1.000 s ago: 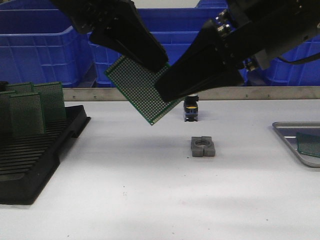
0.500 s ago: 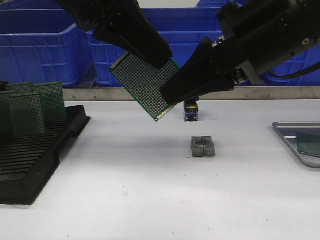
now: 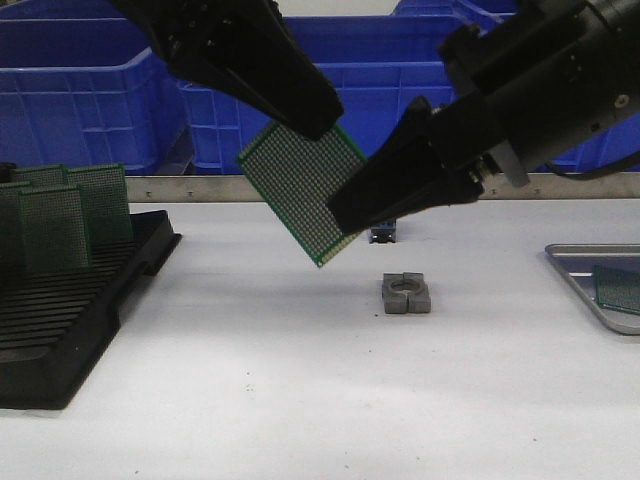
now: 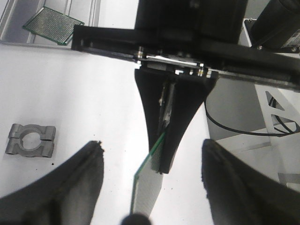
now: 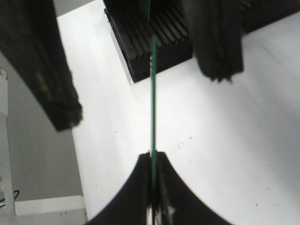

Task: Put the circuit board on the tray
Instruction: 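Release the left gripper and carry the board to the silver tray with the right, then lower the board onto the tray and open the right gripper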

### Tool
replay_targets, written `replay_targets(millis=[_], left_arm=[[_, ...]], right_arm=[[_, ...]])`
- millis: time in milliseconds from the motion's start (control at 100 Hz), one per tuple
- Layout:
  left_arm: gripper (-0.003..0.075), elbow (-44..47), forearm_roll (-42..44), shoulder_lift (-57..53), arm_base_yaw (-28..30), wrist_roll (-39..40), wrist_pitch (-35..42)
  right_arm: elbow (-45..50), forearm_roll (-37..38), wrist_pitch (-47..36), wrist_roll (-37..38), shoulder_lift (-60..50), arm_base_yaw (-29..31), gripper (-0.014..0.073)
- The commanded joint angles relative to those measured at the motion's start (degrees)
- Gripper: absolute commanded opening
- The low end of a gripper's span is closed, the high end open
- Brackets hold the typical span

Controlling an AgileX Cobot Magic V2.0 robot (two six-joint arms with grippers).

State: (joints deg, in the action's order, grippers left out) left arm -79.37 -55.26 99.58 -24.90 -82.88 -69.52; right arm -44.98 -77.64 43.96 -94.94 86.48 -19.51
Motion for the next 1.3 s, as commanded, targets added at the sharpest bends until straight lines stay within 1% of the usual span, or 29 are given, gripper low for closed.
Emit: replay_targets(millis=[0, 220, 320, 400, 690, 830, 960, 1070, 1220, 1290], left_arm=[[0.0477, -1.7, -4.1, -2.2, -0.5, 0.6, -2.0], [0.0477, -1.7, -4.1, -2.2, -0.5, 0.6, -0.8], [0.0477, -1.7, -4.1, -2.2, -0.5, 0.6, -0.8], [0.0476, -1.7, -4.1, -2.2, -0.5, 0.6, -0.8], [0.0473, -1.7, -4.1, -2.2, -0.5, 0.6, -0.8], [0.0473, -1.7, -4.1, -2.2, -0.5, 0.6, -0.8], [0.0473, -1.7, -4.2, -2.2, -0.5, 0.6, -0.8], [0.0473, -1.7, -4.3, -2.2, -0.5, 0.6, -0.8], [0.0473, -1.7, -4.3, -2.2, -0.5, 0.6, -0.8], [0.0473, -1.7, -4.4, -2.2, -0.5, 0.6, -0.8]], right_arm=[[0.4, -1.1, 0.5, 1.1, -1.7, 0.1, -0.0070], [4.3, -1.0, -0.8, 10.7, -1.7, 1.9, -0.0069], [4.9, -1.0, -3.7, 15.4, -1.7, 4.3, -0.0069], [4.9, -1.0, -6.5, 18.5, -1.7, 7.4, -0.0069], [4.9, -1.2, -16.2, 19.1, -1.7, 20.6, -0.0069], [4.9, -2.7, -20.1, 23.6, -1.2, 27.0, -0.0069], [4.9, -5.8, -20.3, 27.5, 0.3, 32.5, -0.0069], [4.9, -7.4, -19.1, 28.1, 2.7, 35.7, -0.0069], [4.8, -7.6, -17.9, 27.9, 5.7, 37.9, -0.0065], [4.8, -7.6, -18.0, 27.7, 6.2, 38.1, -0.0022]])
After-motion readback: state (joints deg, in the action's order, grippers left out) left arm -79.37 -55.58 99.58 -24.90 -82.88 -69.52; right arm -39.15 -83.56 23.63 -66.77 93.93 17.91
